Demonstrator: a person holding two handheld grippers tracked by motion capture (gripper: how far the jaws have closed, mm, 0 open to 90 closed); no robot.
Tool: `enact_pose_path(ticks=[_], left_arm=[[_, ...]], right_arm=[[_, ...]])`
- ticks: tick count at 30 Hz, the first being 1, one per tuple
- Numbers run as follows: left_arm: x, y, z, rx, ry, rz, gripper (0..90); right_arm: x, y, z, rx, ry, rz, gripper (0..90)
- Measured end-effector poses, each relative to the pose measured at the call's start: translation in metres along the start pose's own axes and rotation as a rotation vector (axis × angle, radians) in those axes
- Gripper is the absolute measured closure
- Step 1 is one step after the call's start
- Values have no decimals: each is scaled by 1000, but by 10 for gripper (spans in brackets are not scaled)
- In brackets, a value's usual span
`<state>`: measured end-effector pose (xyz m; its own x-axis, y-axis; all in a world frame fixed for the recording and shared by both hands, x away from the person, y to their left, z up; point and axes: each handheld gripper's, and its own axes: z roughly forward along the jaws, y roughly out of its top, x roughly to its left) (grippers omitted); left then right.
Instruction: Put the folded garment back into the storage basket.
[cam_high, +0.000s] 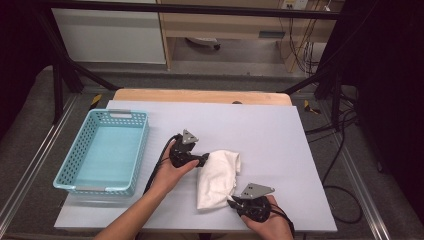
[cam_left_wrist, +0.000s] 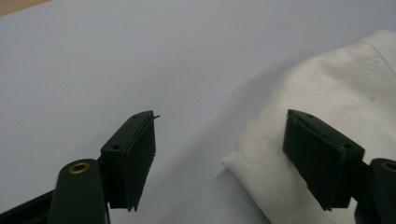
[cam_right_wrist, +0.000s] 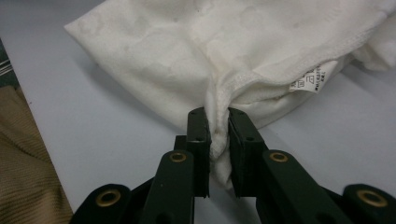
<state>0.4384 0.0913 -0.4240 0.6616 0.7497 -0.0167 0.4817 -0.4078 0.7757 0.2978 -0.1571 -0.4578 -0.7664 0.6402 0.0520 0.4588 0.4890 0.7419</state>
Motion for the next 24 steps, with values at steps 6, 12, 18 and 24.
enact_pose_path(ticks=[6,12,18,24], left_arm=[[-1,-1,1,8,-13,4,309],[-2,-6,4,6,-25,-4,326],[-6,-12,6,1,-48,-22,370],[-13,-13,7,10,-104,-19,425]], right_arm=[[0,0,0,-1,0,-3,802],[0,0,0,-2,1,-3,802],[0,0,0,-2,1,-4,802],[0,0,0,-3,2,-4,802]])
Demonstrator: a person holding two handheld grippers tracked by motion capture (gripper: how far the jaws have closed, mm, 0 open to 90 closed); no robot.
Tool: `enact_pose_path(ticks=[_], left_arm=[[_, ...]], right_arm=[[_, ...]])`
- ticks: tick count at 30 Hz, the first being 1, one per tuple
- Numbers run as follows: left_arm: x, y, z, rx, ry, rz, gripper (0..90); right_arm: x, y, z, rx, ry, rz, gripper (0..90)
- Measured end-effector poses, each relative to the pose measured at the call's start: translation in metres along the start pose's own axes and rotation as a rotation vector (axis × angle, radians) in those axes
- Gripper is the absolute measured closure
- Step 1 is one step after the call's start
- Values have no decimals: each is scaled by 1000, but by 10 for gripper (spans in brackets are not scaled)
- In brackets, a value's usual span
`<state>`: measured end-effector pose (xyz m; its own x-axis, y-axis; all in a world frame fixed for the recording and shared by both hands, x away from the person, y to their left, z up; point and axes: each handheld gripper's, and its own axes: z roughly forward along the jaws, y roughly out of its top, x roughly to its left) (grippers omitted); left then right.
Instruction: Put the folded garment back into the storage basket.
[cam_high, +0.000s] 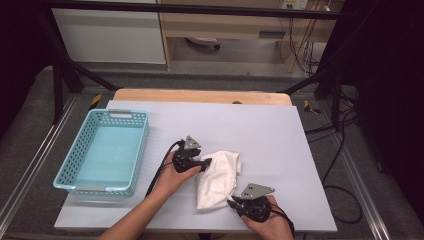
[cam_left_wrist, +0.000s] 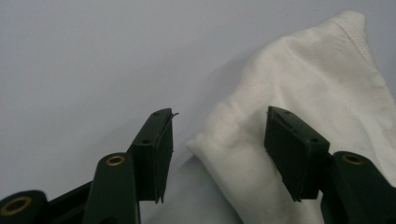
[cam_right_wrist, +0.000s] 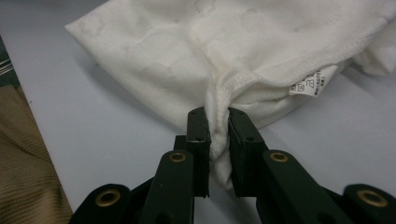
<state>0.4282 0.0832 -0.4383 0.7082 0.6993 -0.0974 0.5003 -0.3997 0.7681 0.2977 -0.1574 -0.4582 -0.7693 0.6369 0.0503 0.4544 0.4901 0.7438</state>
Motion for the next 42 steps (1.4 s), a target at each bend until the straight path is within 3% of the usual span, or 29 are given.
enact_pose_path(ticks=[2,4,6,11,19,23,30,35,42], left_arm=[[-4,-1,4,27,-29,2,414],[-9,-2,6,36,-18,34,407],[-11,0,7,40,-7,36,411],[-11,1,6,35,-16,36,478],[-13,3,0,16,-13,52,660],[-14,4,-3,2,-11,57,715],[-16,16,-16,-45,-12,93,738],[-15,24,-27,-70,-10,92,739],[-13,36,-37,-70,-10,96,738]], right_arm=[[0,0,0,0,1,1,802],[0,0,0,0,1,0,802],[0,0,0,0,0,0,802],[-1,0,0,-2,3,-2,802],[0,0,0,-1,4,-2,806],[1,1,0,-6,-2,-41,814],[2,6,-8,-67,-2,-41,817],[3,13,-17,-115,-11,-46,818],[3,25,-17,-109,4,-47,818]])
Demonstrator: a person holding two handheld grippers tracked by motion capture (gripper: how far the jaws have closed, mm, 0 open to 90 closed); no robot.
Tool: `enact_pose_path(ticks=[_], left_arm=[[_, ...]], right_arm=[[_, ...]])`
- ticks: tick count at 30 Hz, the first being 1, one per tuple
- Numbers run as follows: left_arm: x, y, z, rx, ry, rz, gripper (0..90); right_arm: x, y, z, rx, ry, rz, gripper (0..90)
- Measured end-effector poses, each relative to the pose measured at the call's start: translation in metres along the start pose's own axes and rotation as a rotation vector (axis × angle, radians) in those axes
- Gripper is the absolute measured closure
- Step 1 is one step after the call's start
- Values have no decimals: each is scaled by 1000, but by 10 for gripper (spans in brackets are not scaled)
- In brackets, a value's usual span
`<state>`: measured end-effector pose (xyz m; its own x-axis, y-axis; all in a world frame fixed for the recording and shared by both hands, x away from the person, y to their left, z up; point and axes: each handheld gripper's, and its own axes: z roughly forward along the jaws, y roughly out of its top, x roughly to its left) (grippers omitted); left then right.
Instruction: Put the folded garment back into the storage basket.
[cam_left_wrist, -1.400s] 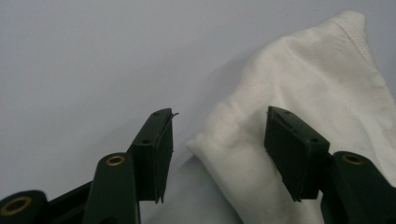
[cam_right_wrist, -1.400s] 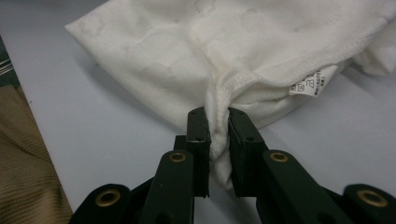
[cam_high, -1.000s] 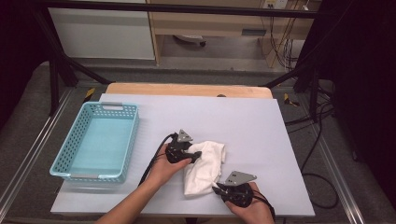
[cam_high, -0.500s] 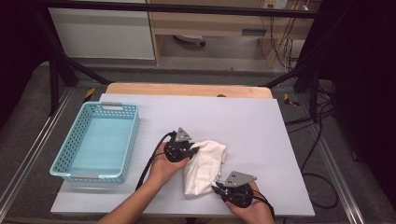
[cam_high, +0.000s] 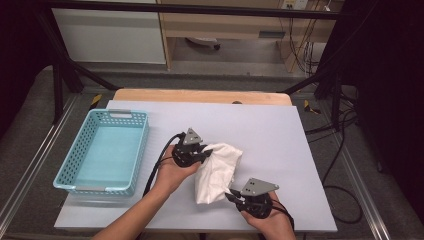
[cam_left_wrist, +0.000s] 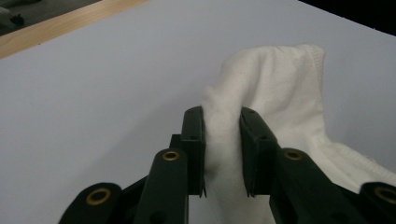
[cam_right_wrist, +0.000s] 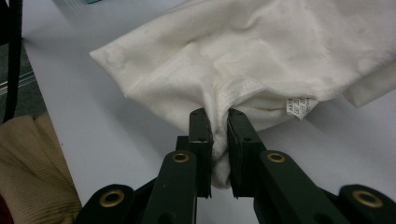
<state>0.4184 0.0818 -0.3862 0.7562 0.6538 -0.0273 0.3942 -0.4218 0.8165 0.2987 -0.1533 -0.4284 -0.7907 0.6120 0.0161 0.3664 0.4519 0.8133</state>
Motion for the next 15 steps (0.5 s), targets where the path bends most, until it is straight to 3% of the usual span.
enact_pose_path(ticks=[6,15], left_arm=[[7,10,-13,-23,17,-22,738],[14,25,-44,-57,50,-21,738]], right_arm=[[-1,15,2,-6,3,-28,818],[11,42,2,-34,12,-66,818]])
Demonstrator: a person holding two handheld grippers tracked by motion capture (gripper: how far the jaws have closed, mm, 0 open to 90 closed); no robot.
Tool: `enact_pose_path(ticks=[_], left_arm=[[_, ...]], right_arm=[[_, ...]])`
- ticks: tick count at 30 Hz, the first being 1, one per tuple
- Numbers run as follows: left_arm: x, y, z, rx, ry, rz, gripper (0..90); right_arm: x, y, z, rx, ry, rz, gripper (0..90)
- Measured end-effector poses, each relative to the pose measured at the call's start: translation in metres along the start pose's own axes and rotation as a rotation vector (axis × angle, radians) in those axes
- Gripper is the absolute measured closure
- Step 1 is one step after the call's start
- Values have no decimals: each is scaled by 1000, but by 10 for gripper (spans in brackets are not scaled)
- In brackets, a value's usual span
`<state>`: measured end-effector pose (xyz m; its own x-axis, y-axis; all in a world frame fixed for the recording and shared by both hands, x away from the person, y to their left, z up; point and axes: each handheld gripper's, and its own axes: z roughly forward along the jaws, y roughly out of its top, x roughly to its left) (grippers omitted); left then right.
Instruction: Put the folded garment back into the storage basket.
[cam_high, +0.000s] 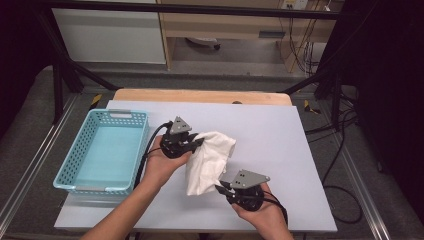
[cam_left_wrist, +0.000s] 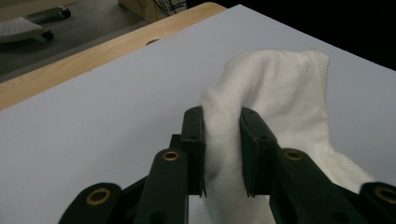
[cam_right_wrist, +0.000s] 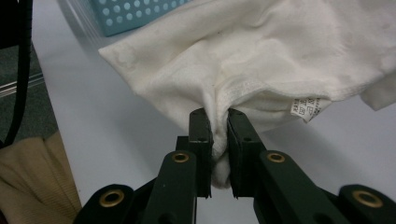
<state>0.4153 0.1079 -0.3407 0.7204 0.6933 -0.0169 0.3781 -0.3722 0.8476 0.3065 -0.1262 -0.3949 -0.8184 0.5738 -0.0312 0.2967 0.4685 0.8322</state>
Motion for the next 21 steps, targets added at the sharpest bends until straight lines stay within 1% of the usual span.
enact_pose_path(ticks=[4,6,10,17,21], left_arm=[[4,3,-7,-6,-15,-3,738],[6,3,-8,-5,-15,-6,738],[10,7,-10,-9,-1,-1,738],[20,6,-14,-12,14,-21,738],[27,8,-18,-15,20,-30,738]], right_arm=[[2,8,2,5,17,-7,818],[3,11,4,6,21,-6,818],[2,20,8,5,29,-5,818],[-4,31,19,22,41,-22,818],[-5,39,22,19,48,-34,818]])
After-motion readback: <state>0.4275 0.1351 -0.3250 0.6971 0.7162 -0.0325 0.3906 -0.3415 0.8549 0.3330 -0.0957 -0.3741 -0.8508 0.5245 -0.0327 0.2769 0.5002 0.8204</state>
